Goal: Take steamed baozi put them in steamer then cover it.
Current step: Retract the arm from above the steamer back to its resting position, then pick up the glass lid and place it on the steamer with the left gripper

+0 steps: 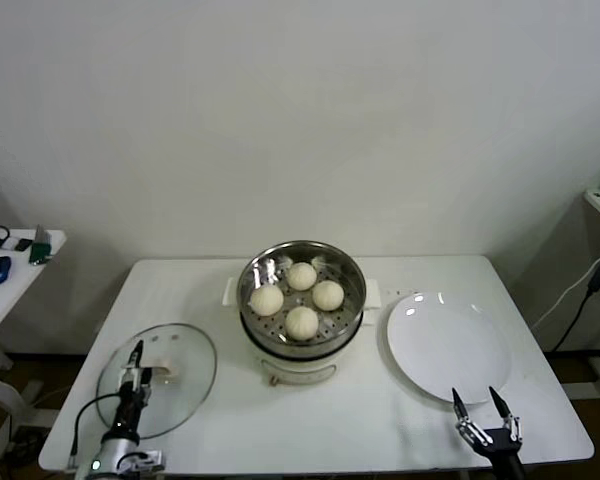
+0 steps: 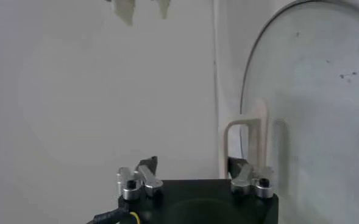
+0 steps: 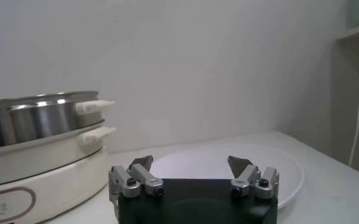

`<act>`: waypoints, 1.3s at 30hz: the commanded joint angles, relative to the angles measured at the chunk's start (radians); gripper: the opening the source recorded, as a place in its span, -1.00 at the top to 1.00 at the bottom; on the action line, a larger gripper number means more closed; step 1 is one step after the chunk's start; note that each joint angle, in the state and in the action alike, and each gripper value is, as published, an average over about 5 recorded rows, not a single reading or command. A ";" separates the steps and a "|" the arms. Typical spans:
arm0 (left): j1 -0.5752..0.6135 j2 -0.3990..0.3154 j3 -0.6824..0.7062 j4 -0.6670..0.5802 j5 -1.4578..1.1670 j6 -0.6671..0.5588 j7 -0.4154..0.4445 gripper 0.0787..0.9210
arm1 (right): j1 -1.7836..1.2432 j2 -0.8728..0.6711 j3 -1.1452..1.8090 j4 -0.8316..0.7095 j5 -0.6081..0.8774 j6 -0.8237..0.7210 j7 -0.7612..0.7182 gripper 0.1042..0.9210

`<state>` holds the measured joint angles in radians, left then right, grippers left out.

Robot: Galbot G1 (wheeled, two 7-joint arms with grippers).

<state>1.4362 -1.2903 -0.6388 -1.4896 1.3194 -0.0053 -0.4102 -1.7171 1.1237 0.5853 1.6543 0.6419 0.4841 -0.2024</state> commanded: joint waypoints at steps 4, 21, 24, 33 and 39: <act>-0.027 0.000 0.004 0.057 0.020 -0.002 0.010 -0.22 | -0.002 0.014 0.004 0.004 -0.011 -0.002 0.000 -0.76; -0.018 0.014 -0.009 -0.060 -0.063 0.022 0.034 0.85 | 0.011 0.026 0.013 0.010 -0.048 -0.032 0.030 -0.76; 0.018 0.059 -0.002 -0.212 -0.118 0.083 0.100 0.87 | 0.008 0.025 0.023 0.018 -0.089 -0.065 0.057 -0.76; 0.028 0.232 0.094 -0.628 -0.276 0.491 0.388 0.87 | 0.006 0.018 0.043 0.038 -0.170 -0.145 0.109 -0.76; -0.121 0.304 0.278 -0.718 -0.230 0.716 0.504 0.87 | 0.004 0.016 0.049 0.056 -0.175 -0.152 0.116 -0.76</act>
<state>1.4364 -1.1267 -0.5632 -1.8959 1.1363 0.3134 -0.1493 -1.7125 1.1424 0.6268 1.6947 0.5139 0.3741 -0.1144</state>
